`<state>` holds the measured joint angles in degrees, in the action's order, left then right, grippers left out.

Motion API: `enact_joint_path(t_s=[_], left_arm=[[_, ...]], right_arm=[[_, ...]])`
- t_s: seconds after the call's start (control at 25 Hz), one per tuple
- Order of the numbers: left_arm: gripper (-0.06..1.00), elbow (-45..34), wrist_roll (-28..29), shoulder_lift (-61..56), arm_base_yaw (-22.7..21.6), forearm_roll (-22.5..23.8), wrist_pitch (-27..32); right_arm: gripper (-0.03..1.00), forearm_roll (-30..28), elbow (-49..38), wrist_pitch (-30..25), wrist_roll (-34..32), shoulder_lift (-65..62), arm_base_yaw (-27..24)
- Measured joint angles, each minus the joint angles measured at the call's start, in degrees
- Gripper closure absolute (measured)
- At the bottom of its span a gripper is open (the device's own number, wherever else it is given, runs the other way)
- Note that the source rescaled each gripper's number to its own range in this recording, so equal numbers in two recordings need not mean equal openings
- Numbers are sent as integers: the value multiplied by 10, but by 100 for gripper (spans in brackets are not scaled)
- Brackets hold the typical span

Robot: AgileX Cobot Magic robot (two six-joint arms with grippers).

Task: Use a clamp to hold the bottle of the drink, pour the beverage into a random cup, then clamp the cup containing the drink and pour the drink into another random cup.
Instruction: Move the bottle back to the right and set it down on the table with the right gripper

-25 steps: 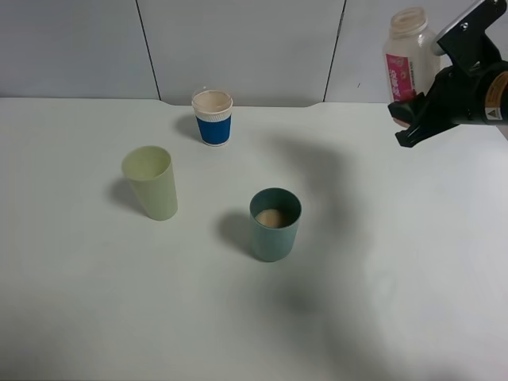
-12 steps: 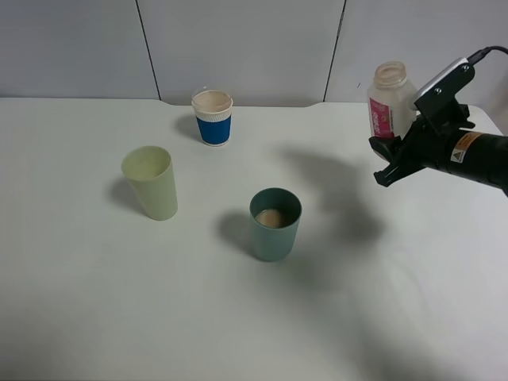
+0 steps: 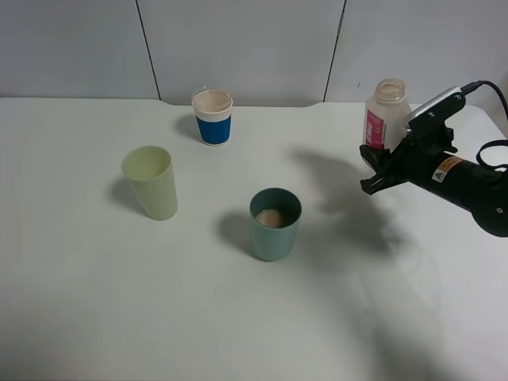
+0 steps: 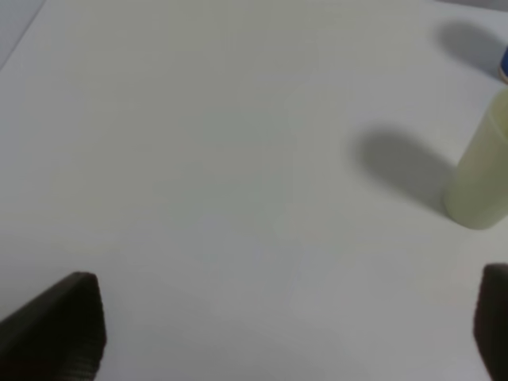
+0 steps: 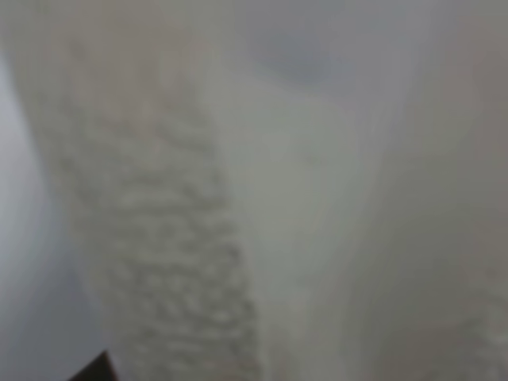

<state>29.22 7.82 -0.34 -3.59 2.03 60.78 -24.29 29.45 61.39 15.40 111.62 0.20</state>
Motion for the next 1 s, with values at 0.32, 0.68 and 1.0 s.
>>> enact_joint_path(t_s=[0.32,0.68,1.0], left_arm=[[15,0,0,0,0,0,0],[15,0,0,0,0,0,0],[15,0,0,0,0,0,0]], right_arm=[[97,38,4,66,0,51,0],[97,53,43,75,-14,100,0],[97,57,88,77,-20,131,0]])
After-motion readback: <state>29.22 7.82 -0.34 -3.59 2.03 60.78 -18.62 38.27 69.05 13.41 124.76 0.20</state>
